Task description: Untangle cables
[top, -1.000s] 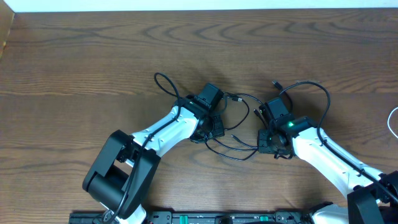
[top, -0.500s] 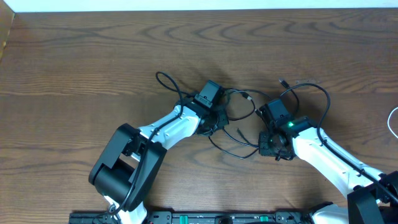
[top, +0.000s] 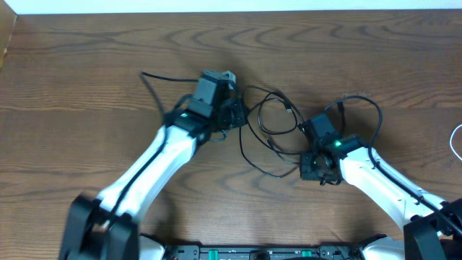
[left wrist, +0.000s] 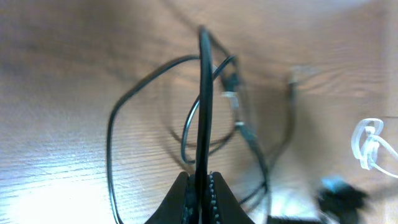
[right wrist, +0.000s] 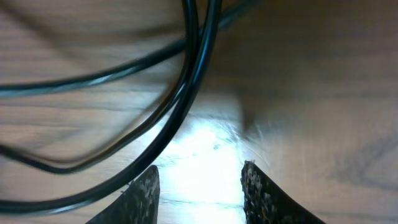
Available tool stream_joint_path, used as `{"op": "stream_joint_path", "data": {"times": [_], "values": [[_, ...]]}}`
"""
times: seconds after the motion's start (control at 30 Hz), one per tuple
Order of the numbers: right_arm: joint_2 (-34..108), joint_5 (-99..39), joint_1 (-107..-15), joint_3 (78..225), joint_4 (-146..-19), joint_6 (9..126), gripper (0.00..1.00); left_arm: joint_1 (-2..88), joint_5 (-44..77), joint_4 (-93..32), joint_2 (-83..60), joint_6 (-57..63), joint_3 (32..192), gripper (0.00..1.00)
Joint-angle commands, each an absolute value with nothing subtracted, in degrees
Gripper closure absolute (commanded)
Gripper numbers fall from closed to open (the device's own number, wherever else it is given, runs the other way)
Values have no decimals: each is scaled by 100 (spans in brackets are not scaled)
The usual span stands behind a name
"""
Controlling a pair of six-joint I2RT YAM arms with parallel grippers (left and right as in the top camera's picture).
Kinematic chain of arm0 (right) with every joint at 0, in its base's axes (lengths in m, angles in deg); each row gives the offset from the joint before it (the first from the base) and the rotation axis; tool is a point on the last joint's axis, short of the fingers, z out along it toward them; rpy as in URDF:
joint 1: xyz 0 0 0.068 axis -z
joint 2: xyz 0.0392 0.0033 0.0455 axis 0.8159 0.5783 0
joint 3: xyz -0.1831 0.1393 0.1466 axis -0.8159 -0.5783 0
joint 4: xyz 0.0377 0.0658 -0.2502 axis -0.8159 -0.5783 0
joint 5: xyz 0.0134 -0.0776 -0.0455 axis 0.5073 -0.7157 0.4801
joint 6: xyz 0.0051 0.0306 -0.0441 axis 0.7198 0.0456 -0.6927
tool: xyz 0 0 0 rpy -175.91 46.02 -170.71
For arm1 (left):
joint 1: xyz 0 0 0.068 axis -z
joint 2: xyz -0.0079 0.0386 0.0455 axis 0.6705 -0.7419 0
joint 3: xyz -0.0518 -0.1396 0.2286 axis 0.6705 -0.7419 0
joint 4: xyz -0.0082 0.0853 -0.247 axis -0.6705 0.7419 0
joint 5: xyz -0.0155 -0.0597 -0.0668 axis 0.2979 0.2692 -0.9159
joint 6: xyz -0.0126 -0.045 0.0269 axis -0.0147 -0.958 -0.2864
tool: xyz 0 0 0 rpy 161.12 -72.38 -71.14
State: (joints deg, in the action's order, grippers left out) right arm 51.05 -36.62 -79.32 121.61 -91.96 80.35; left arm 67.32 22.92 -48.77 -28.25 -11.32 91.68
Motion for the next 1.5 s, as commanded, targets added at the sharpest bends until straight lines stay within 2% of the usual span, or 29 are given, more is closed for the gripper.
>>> {"op": "stream_joint_path", "data": {"times": [0.0, 0.17, 0.37, 0.43, 0.47, 0.53, 0.67, 0.83, 1.0, 1.13, 1.27, 1.33, 1.37, 1.47], "values": [[5086, -3286, -7787, 12747, -9102, 7510, 61, 6495, 2139, -4831, -1938, -708, 9161, 93], [5086, -2842, -7715, 13376, -8711, 7423, 57, 6288, 2134, -4833, -1027, -710, 9161, 92], [5092, -2545, -7728, 13383, -8328, 7440, 53, 6137, 2114, -4899, -347, -802, 9161, 92], [5092, -1961, -7761, 13380, -8283, 7307, 52, 6100, 2055, -5039, -150, -928, 9161, 92], [5092, -1074, -7809, 13380, -8171, 6616, 53, 6100, 1994, -5163, -78, -972, 9161, 92], [5092, -151, -7877, 13380, -8055, 5742, 48, 6100, 1944, -5262, -45, -990, 9161, 92], [5092, 52, -7921, 13380, -7810, 5178, 44, 6104, 1946, -5065, -161, -965, 9159, 92], [5092, 218, -7921, 13380, -7229, 5066, 41, 6106, 1935, -4739, -469, -924, 9159, 92], [5092, 1296, -7932, 13380, -6794, 4730, 40, 6109, 1848, -4848, -590, -926, 9159, 92], [5092, 1376, -8080, 13380, -6783, 4673, 41, 6120, 1273, -5240, -592, -1199, 9159, 92], [5092, 1372, -8229, 13380, -6656, 4675, 41, 6120, 1249, -5272, -592, -1254, 9159, 92], [5092, 1344, -8253, 13380, -6521, 4677, 48, 6120, 1105, -5277, -592, -1326, 9159, 92], [5092, 1035, -8246, 13380, -6221, 4708, 96, 6120, 917, -5275, -592, -1335, 9159, 92], [5088, -62, -8216, 13383, -5848, 5558, 99, 6120, 912, -5109, -594, -1265, 9159, 92]]}}
